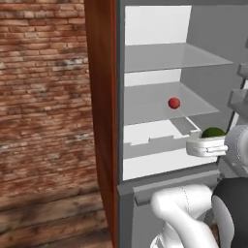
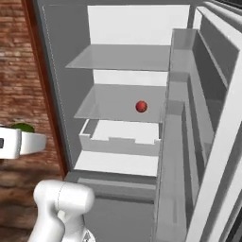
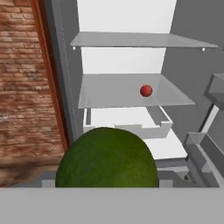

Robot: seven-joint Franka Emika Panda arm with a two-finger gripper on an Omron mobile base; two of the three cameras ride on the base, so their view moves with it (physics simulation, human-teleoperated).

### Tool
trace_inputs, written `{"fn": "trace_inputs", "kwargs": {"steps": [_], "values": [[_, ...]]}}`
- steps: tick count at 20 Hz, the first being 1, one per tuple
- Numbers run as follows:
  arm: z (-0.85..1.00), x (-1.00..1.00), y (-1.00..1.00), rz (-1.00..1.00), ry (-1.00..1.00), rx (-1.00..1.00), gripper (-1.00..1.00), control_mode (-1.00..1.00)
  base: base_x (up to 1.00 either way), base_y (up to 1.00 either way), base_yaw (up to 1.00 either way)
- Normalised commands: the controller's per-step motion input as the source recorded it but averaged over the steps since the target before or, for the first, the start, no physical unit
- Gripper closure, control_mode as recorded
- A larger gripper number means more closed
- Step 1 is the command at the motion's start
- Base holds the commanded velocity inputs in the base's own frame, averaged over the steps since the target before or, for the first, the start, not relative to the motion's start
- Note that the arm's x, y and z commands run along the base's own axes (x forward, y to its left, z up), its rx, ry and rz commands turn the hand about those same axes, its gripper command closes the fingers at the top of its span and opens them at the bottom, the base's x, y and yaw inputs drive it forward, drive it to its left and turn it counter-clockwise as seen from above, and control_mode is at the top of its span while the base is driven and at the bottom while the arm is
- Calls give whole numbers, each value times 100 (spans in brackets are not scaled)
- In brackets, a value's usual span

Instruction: Grab the lime and onion from the fridge, place them in the blender, close the lid, and turn on the blender to create a marinade.

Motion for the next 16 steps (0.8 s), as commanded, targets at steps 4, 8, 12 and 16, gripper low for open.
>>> {"fn": "trace_inputs", "kwargs": {"steps": [4, 8, 12, 16], "values": [[0, 0, 0, 0, 0, 0, 100, 100, -38, 35, -48], [0, 0, 0, 0, 0, 0, 100, 100, -60, 14, -69], [0, 0, 0, 0, 0, 0, 100, 100, -65, 4, -76], [0, 0, 0, 0, 0, 0, 100, 100, -52, 0, -79]]}}
